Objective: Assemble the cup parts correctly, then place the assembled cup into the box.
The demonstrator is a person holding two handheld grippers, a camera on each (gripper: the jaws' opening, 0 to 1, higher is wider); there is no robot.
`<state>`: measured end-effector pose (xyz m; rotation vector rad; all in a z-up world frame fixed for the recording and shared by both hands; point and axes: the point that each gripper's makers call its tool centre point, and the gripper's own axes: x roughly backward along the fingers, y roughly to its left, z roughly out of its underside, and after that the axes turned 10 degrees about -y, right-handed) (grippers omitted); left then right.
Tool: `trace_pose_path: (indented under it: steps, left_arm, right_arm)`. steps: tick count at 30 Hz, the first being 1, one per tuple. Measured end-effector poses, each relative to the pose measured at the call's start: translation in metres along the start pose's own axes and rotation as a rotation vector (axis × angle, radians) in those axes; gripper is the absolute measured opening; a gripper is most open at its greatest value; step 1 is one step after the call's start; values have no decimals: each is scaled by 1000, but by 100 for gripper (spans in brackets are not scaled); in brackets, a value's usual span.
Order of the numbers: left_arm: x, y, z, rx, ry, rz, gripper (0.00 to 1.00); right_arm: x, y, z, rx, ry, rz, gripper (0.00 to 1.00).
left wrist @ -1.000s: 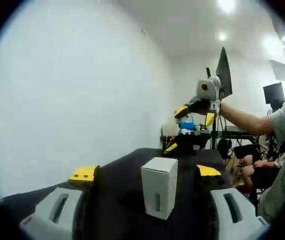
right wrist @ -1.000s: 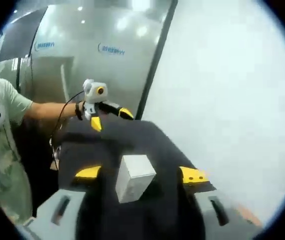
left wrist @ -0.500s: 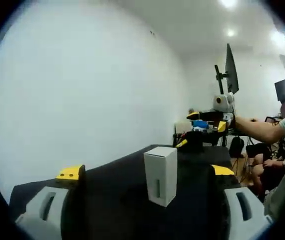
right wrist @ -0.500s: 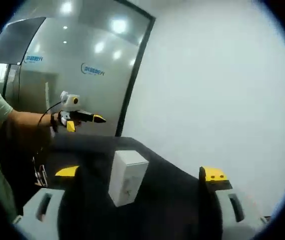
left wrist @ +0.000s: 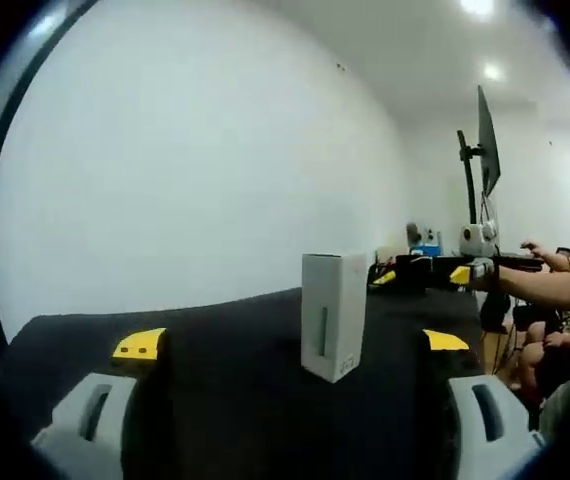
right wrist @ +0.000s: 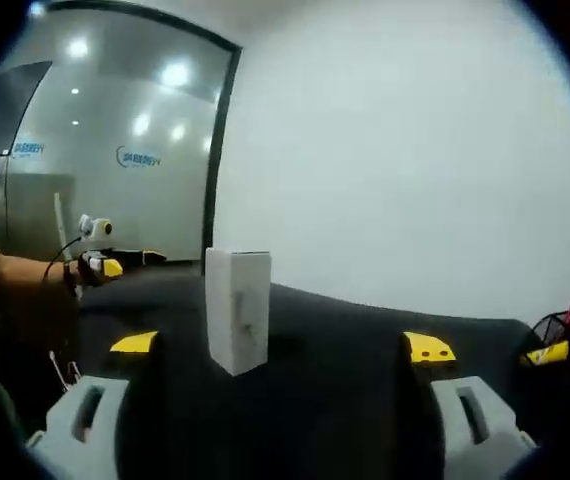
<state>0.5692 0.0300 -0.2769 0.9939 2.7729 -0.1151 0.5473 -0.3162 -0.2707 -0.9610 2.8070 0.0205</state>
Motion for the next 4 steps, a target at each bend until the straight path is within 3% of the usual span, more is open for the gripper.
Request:
trace_pose_path:
  steps: [4]
  left_arm:
    - [7,4,13,18,-25,-36,96]
  right_arm:
    - [8,1,15,7,18,24,93]
